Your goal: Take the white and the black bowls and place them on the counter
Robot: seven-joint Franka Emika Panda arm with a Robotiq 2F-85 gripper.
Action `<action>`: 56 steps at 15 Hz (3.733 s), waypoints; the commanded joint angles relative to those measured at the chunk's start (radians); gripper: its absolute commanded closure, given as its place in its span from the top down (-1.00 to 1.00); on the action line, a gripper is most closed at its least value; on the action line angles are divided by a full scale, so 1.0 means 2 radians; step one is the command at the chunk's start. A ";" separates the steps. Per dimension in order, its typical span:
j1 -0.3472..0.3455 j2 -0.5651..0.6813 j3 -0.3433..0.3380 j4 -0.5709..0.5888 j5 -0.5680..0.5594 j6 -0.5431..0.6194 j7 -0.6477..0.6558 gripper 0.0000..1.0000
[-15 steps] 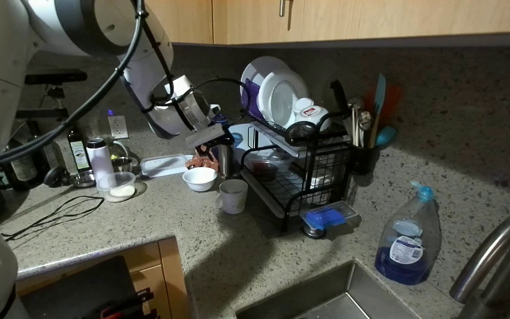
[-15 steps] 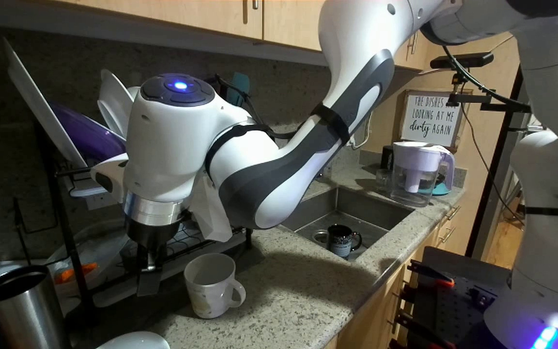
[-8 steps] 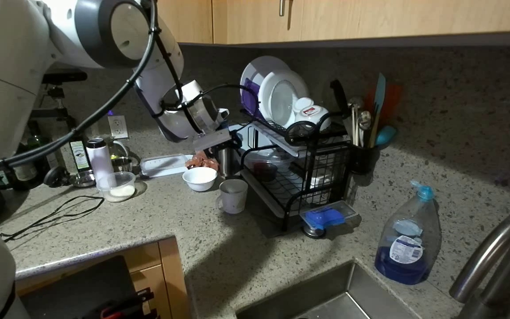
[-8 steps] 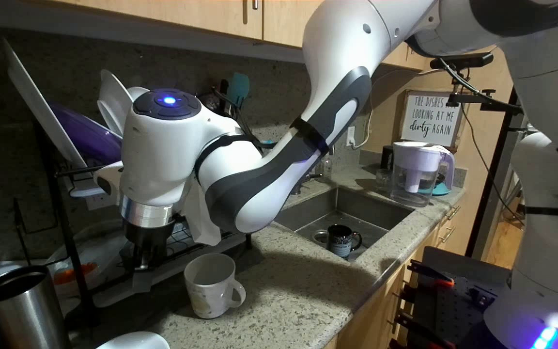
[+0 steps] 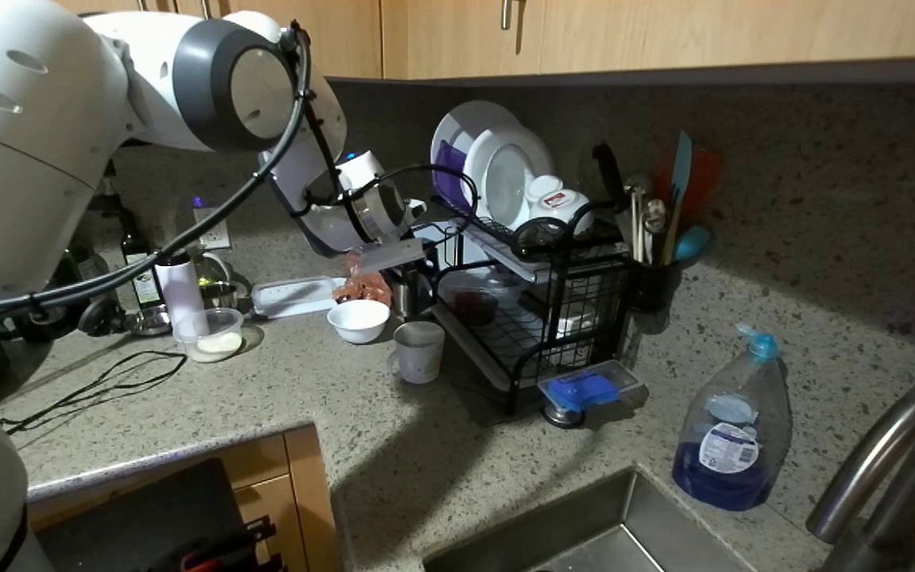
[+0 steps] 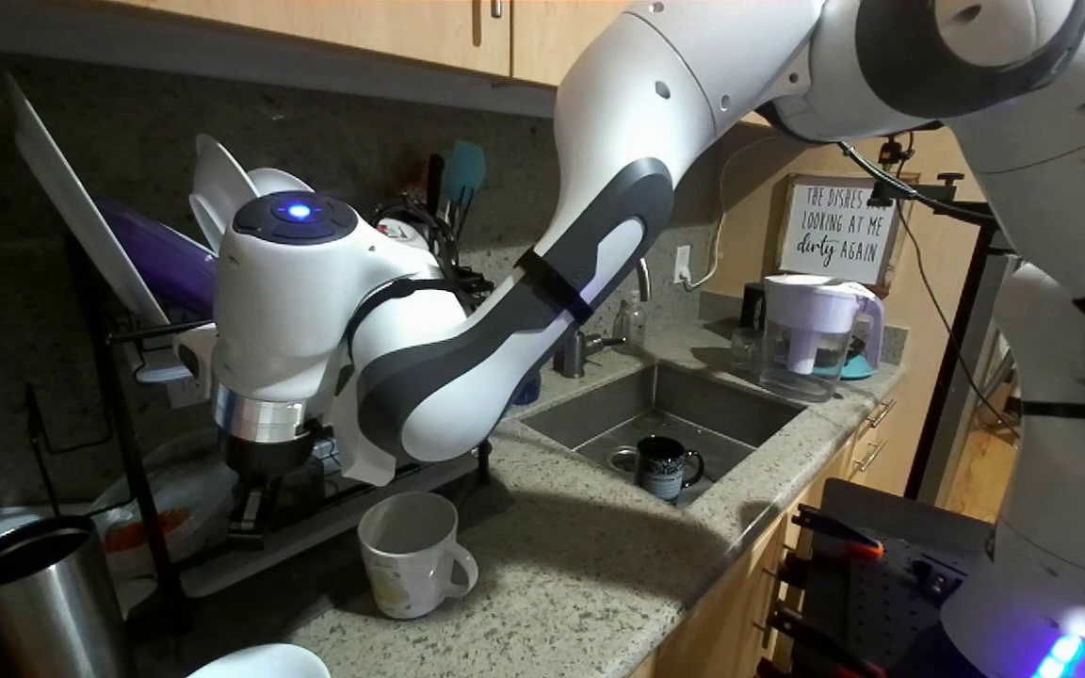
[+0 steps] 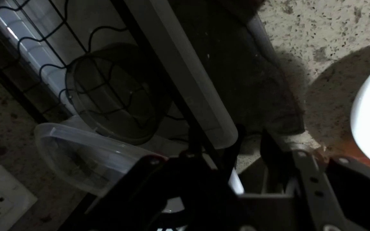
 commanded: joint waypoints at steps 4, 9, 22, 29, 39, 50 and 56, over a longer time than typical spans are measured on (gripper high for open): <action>0.007 0.018 -0.023 0.031 0.029 0.004 0.011 -0.02; 0.010 0.031 -0.036 0.044 0.043 0.000 0.012 0.04; 0.013 0.043 -0.053 0.061 0.060 -0.003 0.024 0.27; 0.010 0.065 -0.058 0.088 0.086 -0.019 0.014 0.12; 0.010 0.092 -0.067 0.124 0.102 -0.042 0.015 -0.83; 0.025 0.068 -0.083 0.100 0.085 -0.023 0.032 -0.88; 0.050 0.040 -0.103 0.070 0.062 -0.006 0.048 -0.88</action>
